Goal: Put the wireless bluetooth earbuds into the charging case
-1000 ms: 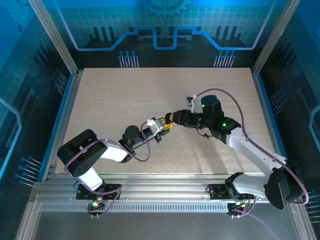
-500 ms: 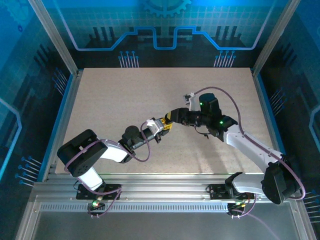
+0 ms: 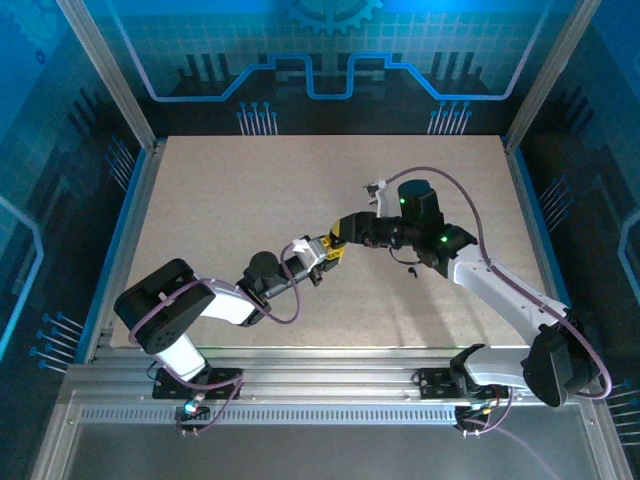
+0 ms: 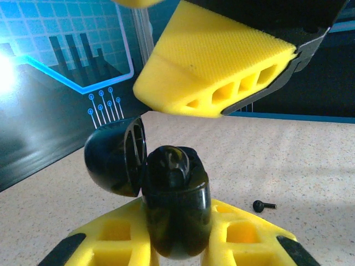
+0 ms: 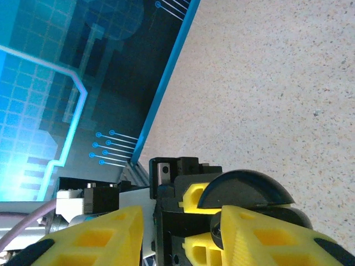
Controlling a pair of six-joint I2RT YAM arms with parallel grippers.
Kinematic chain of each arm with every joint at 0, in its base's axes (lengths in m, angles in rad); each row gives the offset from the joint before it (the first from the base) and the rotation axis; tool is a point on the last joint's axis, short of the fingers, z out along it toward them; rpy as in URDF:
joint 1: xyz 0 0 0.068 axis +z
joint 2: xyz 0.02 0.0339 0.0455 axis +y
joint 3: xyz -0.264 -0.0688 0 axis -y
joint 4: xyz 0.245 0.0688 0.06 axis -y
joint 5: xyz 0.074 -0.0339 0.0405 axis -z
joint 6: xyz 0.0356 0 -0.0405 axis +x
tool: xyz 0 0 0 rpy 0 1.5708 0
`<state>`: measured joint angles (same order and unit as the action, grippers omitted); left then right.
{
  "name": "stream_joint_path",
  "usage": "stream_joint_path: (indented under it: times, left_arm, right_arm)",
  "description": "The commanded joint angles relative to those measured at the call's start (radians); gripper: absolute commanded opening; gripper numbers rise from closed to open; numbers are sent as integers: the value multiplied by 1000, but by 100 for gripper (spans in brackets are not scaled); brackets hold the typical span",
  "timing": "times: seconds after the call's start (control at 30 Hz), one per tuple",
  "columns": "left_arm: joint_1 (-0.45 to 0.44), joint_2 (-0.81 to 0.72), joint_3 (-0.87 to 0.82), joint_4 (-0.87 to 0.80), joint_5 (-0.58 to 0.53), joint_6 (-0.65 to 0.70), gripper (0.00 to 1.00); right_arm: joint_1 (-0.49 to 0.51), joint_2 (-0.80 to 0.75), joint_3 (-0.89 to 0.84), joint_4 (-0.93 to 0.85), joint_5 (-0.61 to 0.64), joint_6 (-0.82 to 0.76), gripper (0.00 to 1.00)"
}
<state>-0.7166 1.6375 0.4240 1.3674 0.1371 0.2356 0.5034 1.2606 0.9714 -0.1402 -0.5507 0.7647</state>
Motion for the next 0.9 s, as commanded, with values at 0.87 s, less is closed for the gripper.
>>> stream_joint_path:
  times: [0.87]
  left_arm:
    - [0,-47,-71,-38,-27,30,12]
  right_arm:
    - [-239,472,302,-911,662,-768,43]
